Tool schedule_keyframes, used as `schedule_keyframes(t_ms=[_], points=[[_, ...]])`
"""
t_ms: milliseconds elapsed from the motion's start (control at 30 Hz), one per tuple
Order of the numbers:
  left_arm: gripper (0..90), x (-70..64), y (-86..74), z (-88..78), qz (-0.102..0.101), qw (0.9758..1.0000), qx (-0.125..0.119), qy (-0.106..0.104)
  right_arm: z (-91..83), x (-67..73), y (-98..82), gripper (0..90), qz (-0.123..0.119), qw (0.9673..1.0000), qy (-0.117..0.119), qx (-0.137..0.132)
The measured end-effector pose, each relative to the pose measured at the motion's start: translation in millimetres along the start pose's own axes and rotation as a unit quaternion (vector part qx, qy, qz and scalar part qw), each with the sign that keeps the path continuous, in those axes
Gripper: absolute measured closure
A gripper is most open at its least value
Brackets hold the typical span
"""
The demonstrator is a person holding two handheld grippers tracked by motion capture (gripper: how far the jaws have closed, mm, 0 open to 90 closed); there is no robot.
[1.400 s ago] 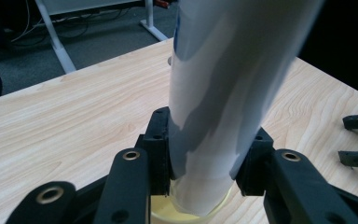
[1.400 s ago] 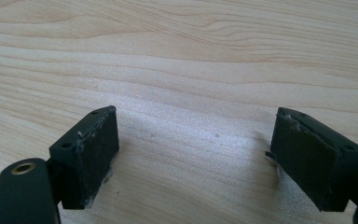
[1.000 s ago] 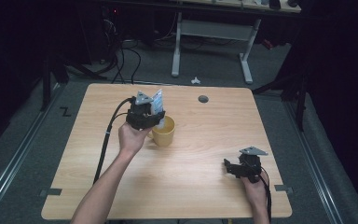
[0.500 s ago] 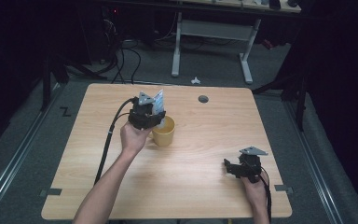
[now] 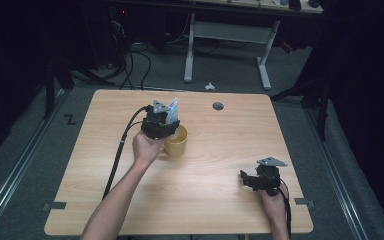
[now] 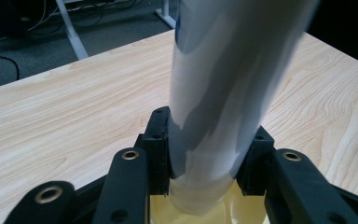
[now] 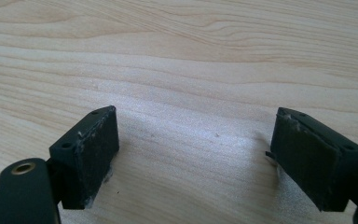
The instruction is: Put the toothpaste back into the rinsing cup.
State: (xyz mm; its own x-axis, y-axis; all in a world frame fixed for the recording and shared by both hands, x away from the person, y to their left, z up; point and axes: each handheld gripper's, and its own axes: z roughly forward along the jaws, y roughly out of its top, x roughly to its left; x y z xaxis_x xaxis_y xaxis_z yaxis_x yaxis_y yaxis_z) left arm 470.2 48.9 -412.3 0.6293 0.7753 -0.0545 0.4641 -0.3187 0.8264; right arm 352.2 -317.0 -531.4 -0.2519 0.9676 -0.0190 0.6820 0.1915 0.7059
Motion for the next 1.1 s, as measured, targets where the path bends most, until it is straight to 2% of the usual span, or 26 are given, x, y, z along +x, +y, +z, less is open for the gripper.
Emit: schedule_keyframes(t_ms=[400,1100], points=[[62.7,-3.3,-7.5,10.1,-0.007,1.0,0.005,-0.003,0.0,0.0,0.0,15.4,0.0,1.0,0.0,0.0],[62.3,-7.2,-17.1,21.8,-0.002,0.9997,0.025,-0.003,0.0,0.0,0.0,15.4,0.0,1.0,0.0,0.0]])
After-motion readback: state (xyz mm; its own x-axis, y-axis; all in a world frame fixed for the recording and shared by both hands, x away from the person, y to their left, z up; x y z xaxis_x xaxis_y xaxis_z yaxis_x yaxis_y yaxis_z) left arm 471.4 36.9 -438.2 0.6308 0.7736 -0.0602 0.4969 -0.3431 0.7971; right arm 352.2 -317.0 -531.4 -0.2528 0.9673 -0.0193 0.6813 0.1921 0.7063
